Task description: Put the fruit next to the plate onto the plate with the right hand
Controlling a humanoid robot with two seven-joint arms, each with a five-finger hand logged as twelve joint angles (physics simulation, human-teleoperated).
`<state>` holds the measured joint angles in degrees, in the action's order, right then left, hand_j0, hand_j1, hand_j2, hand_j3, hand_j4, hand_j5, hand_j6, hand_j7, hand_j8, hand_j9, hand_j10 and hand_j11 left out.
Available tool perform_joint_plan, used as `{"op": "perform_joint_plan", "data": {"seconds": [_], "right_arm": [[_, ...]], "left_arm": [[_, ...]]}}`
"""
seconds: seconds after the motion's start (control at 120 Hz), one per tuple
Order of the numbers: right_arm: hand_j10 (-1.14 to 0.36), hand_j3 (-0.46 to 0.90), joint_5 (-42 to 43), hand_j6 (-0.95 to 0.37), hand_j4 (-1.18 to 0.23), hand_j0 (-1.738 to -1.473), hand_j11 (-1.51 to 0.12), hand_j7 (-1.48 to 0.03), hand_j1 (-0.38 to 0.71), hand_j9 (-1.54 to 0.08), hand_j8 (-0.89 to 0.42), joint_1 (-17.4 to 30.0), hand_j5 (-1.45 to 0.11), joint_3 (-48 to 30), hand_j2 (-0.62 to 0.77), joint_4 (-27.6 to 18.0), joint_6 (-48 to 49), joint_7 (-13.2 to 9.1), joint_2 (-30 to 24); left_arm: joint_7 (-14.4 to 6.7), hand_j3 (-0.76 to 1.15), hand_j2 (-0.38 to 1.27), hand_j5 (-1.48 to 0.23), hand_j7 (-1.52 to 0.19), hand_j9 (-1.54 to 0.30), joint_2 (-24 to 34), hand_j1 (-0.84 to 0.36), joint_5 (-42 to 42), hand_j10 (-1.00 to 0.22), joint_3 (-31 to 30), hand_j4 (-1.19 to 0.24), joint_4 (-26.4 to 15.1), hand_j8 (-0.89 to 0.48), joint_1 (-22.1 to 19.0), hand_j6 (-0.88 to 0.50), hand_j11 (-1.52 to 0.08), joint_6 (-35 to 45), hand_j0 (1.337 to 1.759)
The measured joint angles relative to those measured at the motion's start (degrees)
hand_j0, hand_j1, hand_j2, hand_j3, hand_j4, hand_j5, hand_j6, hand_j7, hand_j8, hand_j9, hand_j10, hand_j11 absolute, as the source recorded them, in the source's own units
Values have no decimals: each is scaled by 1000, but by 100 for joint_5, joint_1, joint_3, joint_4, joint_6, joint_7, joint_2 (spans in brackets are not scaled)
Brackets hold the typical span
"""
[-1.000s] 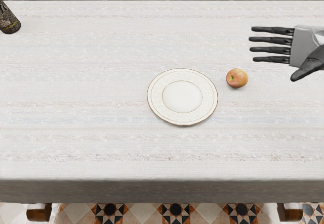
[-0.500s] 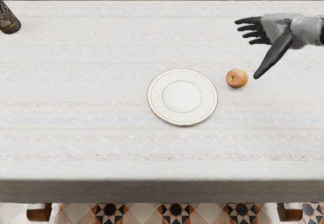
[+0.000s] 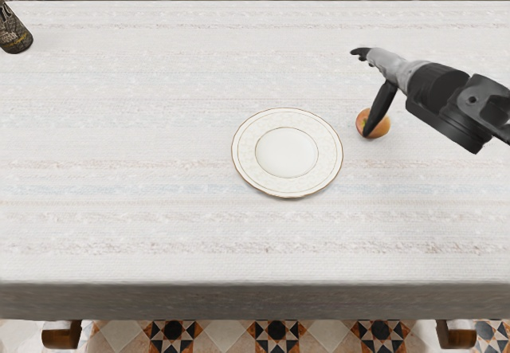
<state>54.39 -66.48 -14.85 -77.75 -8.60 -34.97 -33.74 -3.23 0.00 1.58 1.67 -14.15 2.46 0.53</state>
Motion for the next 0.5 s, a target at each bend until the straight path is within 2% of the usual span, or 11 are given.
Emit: {"op": "perform_joint_plan", "data": {"seconds": [0.217, 0.358, 0.5], "right_arm": [[-104, 0, 90, -106, -105, -1658, -132, -132, -229, -132, -105, 12, -132, 674, -18, 478, -812, -3, 482], [-187, 0, 91, -189, -187, -1658, -239, -239, -130, -240, -188, 114, -240, 758, -35, 560, -940, -3, 644], [-218, 0, 101, -220, -219, -1658, -281, -280, -92, -281, -219, 217, -281, 783, -41, 579, -1025, -3, 630]], "left_arm": [[-1, 0, 0, 0, 0, 0, 0, 349, 0, 0, 0, 0, 0, 0, 0, 0, 0, 0, 1658], [0, 0, 0, 0, 0, 0, 0, 349, 0, 0, 0, 0, 0, 0, 0, 0, 0, 0, 1658], [1, 0, 0, 0, 0, 0, 0, 349, 0, 0, 0, 0, 0, 0, 0, 0, 0, 0, 1658]]}}
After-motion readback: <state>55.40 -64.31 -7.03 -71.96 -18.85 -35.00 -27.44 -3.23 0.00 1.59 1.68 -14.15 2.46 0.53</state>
